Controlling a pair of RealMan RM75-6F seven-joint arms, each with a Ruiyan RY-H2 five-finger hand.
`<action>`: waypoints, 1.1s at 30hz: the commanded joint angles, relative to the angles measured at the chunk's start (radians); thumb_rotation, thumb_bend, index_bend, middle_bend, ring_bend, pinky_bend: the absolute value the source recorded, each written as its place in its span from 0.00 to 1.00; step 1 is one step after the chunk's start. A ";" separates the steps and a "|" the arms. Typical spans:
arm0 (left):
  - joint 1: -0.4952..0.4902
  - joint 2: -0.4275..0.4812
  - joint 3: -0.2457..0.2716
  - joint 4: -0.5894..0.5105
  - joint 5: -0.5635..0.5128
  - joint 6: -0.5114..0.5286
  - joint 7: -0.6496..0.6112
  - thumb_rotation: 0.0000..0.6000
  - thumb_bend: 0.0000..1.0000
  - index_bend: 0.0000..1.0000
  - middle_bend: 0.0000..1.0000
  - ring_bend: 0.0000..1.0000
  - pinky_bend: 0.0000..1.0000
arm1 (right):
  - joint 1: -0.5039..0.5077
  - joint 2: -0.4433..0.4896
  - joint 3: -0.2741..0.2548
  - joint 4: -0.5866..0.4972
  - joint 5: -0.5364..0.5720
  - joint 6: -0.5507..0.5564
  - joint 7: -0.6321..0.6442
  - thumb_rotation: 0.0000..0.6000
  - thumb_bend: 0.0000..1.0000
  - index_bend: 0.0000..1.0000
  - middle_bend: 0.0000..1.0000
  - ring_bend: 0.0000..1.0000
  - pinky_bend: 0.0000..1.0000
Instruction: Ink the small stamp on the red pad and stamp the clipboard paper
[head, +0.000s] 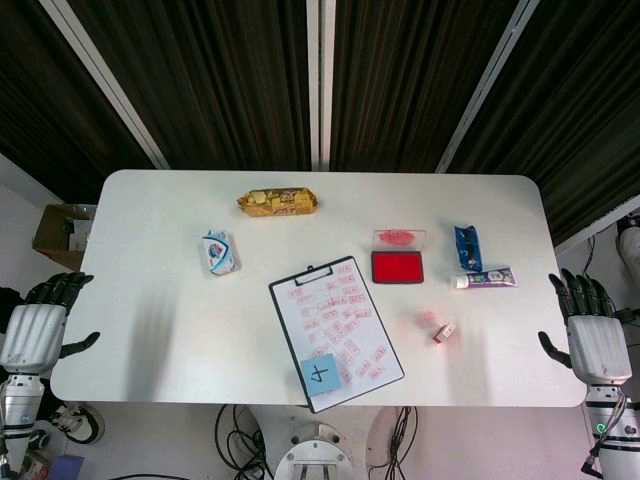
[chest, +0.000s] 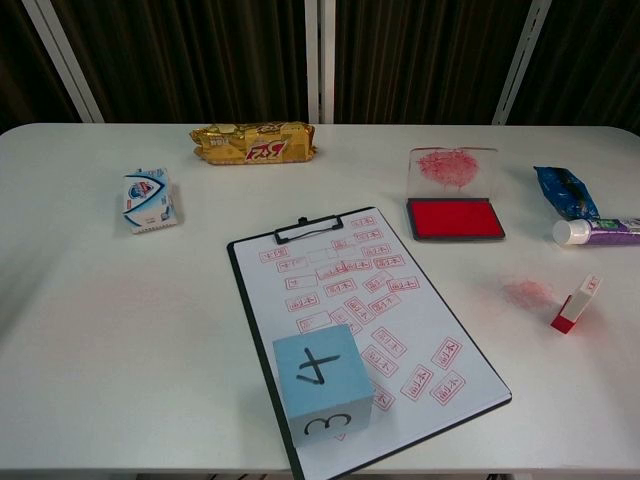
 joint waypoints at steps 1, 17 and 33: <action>-0.001 0.000 0.000 -0.002 -0.002 -0.004 0.002 1.00 0.00 0.19 0.19 0.16 0.24 | 0.001 0.000 0.000 0.001 0.000 -0.002 0.000 1.00 0.19 0.00 0.00 0.00 0.00; 0.006 0.010 0.010 -0.013 0.006 0.001 0.005 1.00 0.00 0.19 0.19 0.16 0.24 | 0.012 0.018 -0.001 -0.020 -0.016 -0.008 -0.031 1.00 0.19 0.00 0.00 0.00 0.00; -0.006 0.020 0.017 -0.042 0.004 -0.031 0.022 1.00 0.00 0.19 0.19 0.16 0.24 | 0.207 0.055 -0.077 -0.033 -0.183 -0.308 -0.219 1.00 0.21 0.00 0.06 0.59 0.83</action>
